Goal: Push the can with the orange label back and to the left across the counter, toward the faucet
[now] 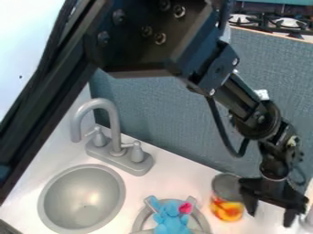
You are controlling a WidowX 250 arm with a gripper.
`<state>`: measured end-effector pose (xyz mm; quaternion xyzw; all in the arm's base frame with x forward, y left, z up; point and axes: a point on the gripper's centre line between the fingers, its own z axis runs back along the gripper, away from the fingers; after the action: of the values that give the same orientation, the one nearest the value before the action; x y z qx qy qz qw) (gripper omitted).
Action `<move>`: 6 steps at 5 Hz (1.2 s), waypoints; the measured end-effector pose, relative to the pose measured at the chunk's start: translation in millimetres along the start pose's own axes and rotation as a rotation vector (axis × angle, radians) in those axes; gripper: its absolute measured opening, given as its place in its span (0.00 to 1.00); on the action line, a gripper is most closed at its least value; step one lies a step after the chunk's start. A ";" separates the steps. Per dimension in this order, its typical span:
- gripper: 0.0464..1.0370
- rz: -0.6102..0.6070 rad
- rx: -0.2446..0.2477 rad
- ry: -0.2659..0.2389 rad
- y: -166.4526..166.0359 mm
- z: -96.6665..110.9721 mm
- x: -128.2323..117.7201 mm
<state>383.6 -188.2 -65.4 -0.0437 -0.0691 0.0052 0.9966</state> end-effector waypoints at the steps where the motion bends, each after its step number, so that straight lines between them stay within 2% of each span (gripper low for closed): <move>1: 0.96 0.070 0.147 -0.042 20.4 8.0 11.6; 2: 0.96 0.117 0.248 -0.052 37.5 19.8 14.4; 3: 0.96 0.148 0.246 -0.093 49.8 24.3 22.1; 4: 0.96 0.158 0.296 -0.087 64.3 17.3 12.8; 5: 0.96 0.149 0.297 -0.091 65.9 24.1 10.0; 6: 0.96 0.142 0.275 -0.137 67.3 58.5 1.8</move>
<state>377.1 -116.1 -13.3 0.0887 -0.1324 0.0879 0.9833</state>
